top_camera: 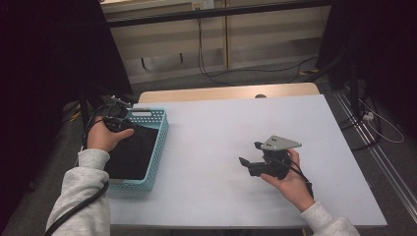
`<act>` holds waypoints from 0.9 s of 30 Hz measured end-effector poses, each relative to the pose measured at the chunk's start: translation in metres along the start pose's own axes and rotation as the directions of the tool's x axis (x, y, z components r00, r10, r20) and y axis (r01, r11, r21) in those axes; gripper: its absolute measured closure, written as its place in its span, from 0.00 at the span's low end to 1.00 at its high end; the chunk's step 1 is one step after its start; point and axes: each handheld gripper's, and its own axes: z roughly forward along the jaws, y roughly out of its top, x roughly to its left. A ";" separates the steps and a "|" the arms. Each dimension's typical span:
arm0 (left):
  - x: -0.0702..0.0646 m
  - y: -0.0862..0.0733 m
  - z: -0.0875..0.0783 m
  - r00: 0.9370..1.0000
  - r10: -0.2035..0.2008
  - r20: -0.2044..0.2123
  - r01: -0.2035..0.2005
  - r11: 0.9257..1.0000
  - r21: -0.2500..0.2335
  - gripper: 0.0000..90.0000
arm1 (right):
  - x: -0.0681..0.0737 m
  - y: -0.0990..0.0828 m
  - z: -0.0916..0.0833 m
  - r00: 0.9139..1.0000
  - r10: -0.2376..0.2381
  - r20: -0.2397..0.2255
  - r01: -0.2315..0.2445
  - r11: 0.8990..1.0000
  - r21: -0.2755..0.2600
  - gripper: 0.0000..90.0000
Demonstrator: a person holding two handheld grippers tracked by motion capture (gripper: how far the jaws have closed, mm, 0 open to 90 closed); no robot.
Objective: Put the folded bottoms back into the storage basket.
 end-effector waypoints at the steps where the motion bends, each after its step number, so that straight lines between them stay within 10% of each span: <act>1: -0.003 0.002 -0.001 1.000 0.000 0.016 0.000 1.000 -0.003 0.37 | -0.001 -0.001 -0.001 1.000 0.003 0.000 -0.003 1.000 0.002 0.24; 27: -0.067 0.014 0.009 0.986 0.114 0.125 -0.108 0.993 -0.056 0.32 | -0.020 -0.017 -0.021 0.999 0.036 0.003 -0.036 0.999 0.027 0.24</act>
